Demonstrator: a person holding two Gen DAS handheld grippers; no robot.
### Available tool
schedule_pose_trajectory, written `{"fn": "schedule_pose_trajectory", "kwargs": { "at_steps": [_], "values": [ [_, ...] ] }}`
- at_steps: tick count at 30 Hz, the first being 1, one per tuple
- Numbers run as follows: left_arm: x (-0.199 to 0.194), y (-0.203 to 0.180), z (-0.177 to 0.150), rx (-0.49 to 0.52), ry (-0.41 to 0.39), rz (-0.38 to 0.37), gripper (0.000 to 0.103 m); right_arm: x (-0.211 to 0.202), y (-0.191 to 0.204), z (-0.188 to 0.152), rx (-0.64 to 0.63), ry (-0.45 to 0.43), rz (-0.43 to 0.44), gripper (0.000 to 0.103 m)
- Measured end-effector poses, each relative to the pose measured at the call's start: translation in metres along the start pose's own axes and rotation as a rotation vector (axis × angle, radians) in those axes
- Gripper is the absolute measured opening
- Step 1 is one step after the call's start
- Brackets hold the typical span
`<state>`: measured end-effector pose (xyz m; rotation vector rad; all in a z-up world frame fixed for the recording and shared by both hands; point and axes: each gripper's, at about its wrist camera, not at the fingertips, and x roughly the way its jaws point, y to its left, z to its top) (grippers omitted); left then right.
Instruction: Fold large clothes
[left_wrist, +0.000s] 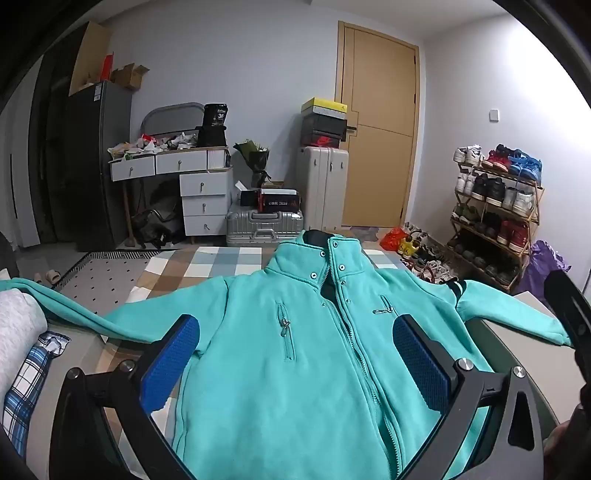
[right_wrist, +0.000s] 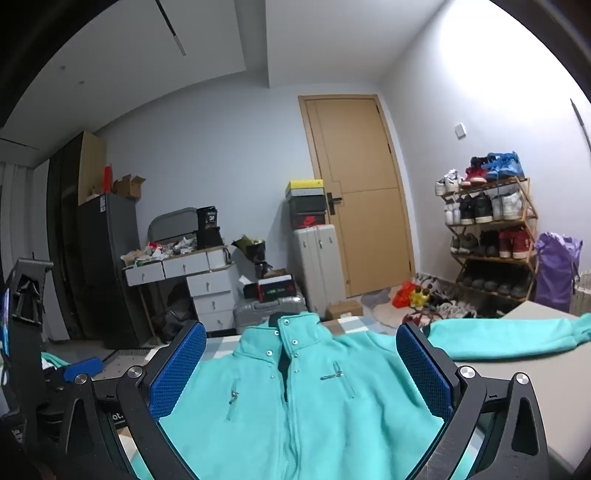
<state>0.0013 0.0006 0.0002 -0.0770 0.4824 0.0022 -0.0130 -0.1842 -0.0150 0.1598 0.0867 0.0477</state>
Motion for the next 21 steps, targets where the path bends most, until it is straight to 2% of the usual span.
{"fn": "schedule_pose_trajectory", "kwargs": {
  "at_steps": [4,8,10,21],
  "values": [
    [0.001,-0.002,0.002,0.020,-0.019,0.003,0.102,-0.009,-0.003,0.002,0.006,-0.033,-0.001,0.103],
    [0.010,-0.003,0.006,0.028,-0.022,-0.006,0.102,-0.006,-0.001,0.000,0.005,-0.022,-0.006,0.103],
    [-0.001,-0.004,-0.002,0.028,-0.046,-0.016,0.102,-0.007,-0.001,-0.001,0.001,-0.023,-0.006,0.103],
    [-0.004,-0.006,-0.003,0.033,-0.063,-0.021,0.102,-0.004,0.002,0.002,-0.021,-0.022,-0.015,0.103]
  ]
}}
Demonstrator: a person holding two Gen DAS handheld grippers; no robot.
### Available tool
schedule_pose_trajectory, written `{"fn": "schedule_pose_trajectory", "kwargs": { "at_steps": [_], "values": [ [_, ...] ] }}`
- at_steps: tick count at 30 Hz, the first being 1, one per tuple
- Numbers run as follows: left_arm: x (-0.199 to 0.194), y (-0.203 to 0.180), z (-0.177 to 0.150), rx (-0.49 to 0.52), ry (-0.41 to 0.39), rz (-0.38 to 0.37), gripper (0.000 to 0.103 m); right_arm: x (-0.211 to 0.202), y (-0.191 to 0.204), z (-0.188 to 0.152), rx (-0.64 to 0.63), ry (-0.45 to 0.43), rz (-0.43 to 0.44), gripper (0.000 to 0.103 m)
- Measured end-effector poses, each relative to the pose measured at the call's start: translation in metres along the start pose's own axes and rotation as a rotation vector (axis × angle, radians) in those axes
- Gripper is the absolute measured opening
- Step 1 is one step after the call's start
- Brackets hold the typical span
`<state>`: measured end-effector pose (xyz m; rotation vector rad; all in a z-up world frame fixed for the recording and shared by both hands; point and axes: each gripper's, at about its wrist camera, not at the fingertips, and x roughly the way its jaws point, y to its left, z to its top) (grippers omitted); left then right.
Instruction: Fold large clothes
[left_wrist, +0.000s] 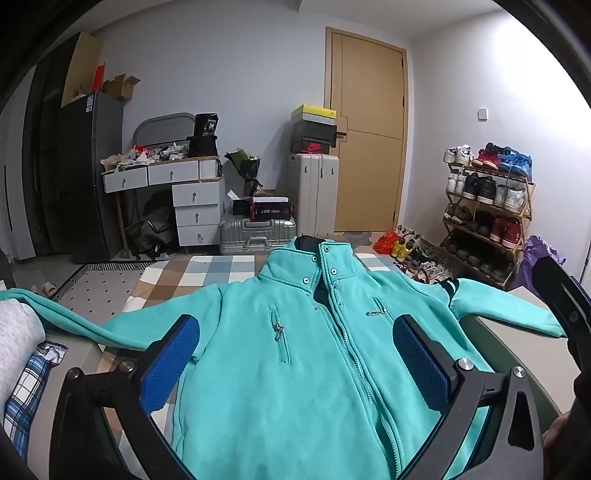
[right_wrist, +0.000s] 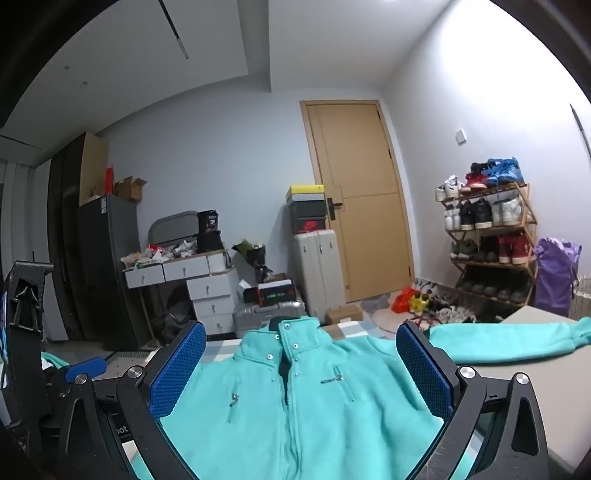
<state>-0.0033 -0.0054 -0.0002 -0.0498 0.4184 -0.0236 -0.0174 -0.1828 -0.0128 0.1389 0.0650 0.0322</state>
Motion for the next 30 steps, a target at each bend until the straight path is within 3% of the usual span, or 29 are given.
{"fn": "schedule_pose_trajectory", "kwargs": {
  "at_steps": [30],
  "values": [
    [-0.0021,0.0001,-0.0029,0.012,0.001,0.006,0.102,0.0025,0.0016,-0.0035,0.021,0.022,0.002,0.103]
  ]
}}
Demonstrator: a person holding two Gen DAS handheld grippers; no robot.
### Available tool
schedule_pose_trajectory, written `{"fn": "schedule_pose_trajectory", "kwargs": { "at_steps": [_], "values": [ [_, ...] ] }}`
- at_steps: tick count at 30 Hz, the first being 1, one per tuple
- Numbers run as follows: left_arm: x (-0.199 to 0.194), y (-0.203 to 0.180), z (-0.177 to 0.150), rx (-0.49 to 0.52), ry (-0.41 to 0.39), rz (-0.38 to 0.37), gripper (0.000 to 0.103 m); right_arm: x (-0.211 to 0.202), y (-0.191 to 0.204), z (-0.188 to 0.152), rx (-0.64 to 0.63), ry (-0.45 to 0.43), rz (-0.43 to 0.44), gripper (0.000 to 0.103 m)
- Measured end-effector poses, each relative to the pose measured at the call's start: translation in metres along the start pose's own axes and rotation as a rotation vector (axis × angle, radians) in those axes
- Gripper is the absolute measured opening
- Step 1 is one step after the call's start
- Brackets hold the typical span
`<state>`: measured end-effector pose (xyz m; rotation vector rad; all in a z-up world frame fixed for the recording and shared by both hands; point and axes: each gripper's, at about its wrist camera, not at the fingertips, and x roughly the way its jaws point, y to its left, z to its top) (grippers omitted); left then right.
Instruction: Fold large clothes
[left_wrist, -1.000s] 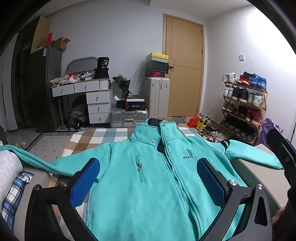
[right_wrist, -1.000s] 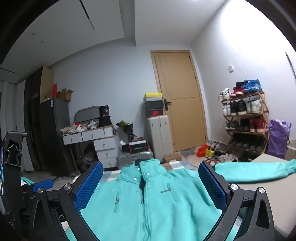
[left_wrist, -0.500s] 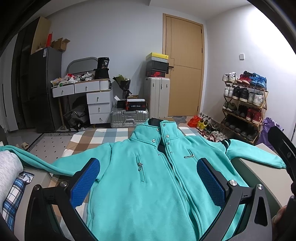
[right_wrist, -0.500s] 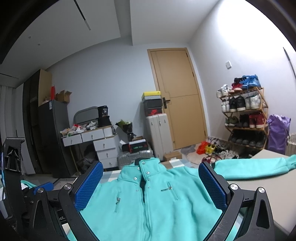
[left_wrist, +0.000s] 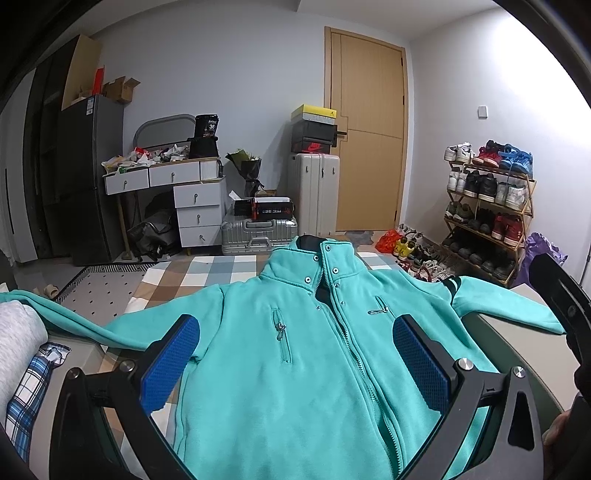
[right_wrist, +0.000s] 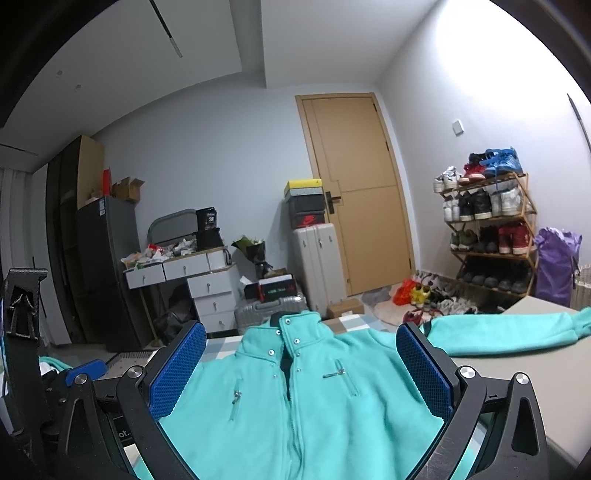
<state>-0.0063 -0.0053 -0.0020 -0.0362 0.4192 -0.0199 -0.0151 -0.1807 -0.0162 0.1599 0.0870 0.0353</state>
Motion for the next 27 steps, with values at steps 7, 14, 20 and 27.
{"fn": "schedule_pose_trajectory", "kwargs": {
  "at_steps": [7,14,20,27],
  "values": [
    [0.0013,-0.0024,0.0006,0.007,0.002,0.002,0.102,0.0004,0.0011,-0.0007,-0.001,0.002,0.001,0.103],
    [0.0033,-0.0056,-0.0011,0.025,0.004,0.006,0.102,0.0026,0.0016,-0.0016,0.002,0.018,-0.003,0.103],
    [0.0044,-0.0038,-0.0011,0.014,0.012,0.008,0.102,0.0008,0.0022,-0.0039,-0.009,0.012,-0.040,0.103],
    [0.0040,-0.0029,-0.0015,0.016,0.013,0.009,0.102,0.0023,0.0008,-0.0060,-0.038,0.004,-0.076,0.103]
  ]
}}
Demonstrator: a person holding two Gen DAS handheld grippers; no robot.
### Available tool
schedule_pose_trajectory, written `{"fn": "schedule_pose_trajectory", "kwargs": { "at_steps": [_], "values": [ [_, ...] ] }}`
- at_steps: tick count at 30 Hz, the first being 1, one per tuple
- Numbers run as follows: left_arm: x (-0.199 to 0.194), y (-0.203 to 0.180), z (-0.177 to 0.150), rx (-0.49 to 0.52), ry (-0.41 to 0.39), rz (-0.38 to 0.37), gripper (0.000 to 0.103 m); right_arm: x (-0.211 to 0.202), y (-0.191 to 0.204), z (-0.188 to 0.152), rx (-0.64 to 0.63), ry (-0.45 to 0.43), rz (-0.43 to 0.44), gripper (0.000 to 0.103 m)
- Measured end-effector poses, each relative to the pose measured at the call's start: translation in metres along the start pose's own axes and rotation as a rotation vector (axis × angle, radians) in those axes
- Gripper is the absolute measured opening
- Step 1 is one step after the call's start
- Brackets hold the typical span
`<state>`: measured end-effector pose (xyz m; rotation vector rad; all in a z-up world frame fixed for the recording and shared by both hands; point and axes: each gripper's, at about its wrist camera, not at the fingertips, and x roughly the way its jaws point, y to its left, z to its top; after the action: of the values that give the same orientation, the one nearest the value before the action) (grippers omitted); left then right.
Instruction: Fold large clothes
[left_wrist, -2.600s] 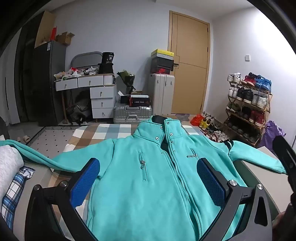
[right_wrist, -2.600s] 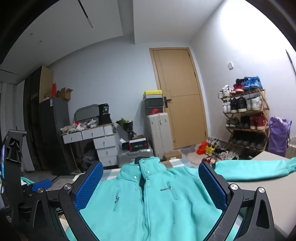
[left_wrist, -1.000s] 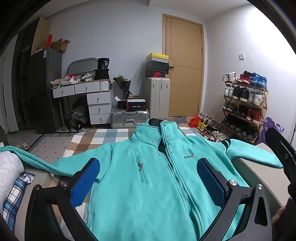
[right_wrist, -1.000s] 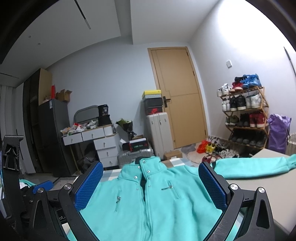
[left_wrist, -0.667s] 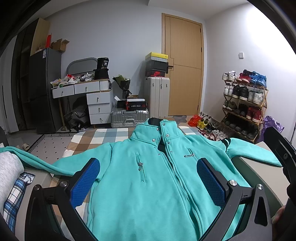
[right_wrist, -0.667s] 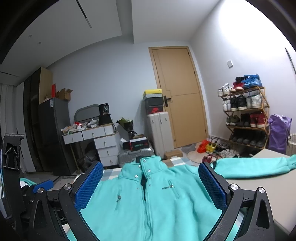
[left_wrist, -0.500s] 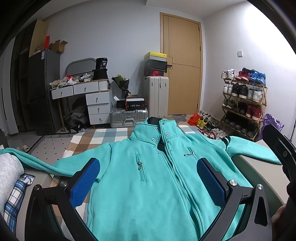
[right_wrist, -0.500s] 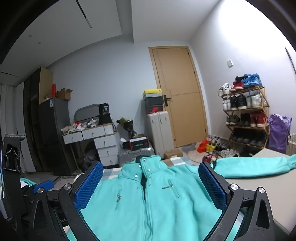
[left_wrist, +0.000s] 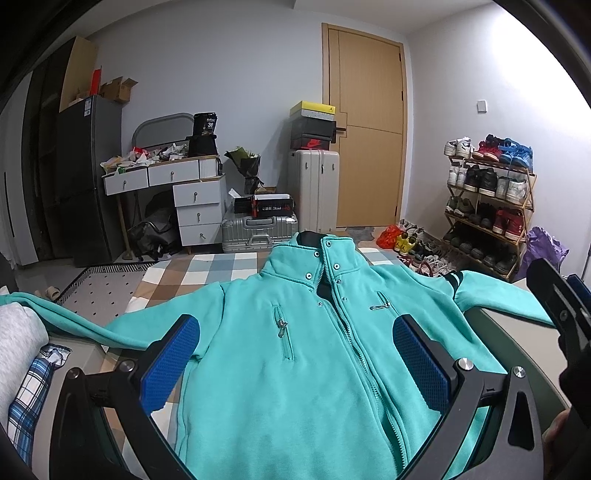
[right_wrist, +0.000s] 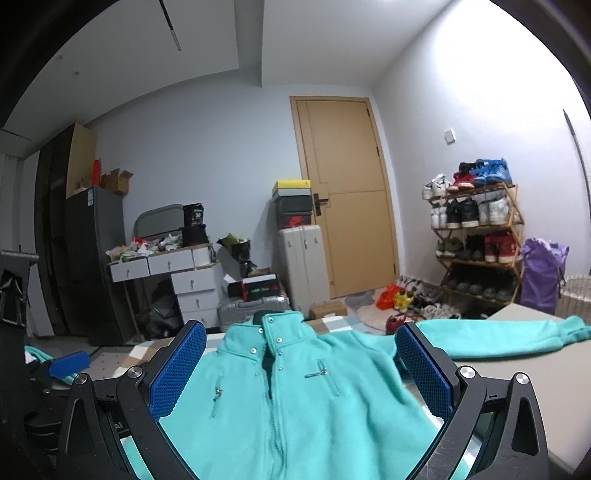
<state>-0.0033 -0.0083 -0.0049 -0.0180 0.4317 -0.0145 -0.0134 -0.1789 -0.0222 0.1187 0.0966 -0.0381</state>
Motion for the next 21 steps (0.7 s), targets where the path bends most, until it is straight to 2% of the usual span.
{"fn": "schedule_pose_trajectory", "kwargs": {
  "at_steps": [3,6,10,13,14,15,16,17,21],
  "values": [
    [0.001,0.002,0.000,-0.008,0.018,-0.013,0.102,0.012,-0.020,-0.001,0.109,0.076,0.027,0.103],
    [0.002,0.003,0.000,-0.019,0.032,-0.031,0.102,0.027,-0.061,-0.001,0.197,0.186,0.052,0.103],
    [0.006,-0.001,-0.002,-0.010,0.058,-0.046,0.102,0.041,-0.141,0.007,0.178,0.295,-0.080,0.103],
    [0.007,-0.005,-0.003,-0.008,0.081,-0.065,0.102,0.060,-0.227,0.009,0.253,0.474,-0.158,0.102],
    [0.008,-0.007,-0.004,-0.006,0.087,-0.075,0.102,0.062,-0.255,0.008,0.277,0.505,-0.201,0.102],
    [0.008,-0.009,-0.004,-0.003,0.092,-0.082,0.102,0.065,-0.290,0.008,0.313,0.552,-0.259,0.101],
    [0.009,-0.013,-0.004,0.007,0.095,-0.087,0.102,0.062,-0.314,0.008,0.356,0.573,-0.301,0.096],
    [0.010,-0.017,-0.005,0.020,0.099,-0.088,0.102,0.058,-0.338,0.009,0.425,0.583,-0.334,0.096],
    [0.017,-0.029,-0.009,0.063,0.126,-0.098,0.102,0.053,-0.425,-0.003,0.673,0.669,-0.384,0.096]
  ]
}}
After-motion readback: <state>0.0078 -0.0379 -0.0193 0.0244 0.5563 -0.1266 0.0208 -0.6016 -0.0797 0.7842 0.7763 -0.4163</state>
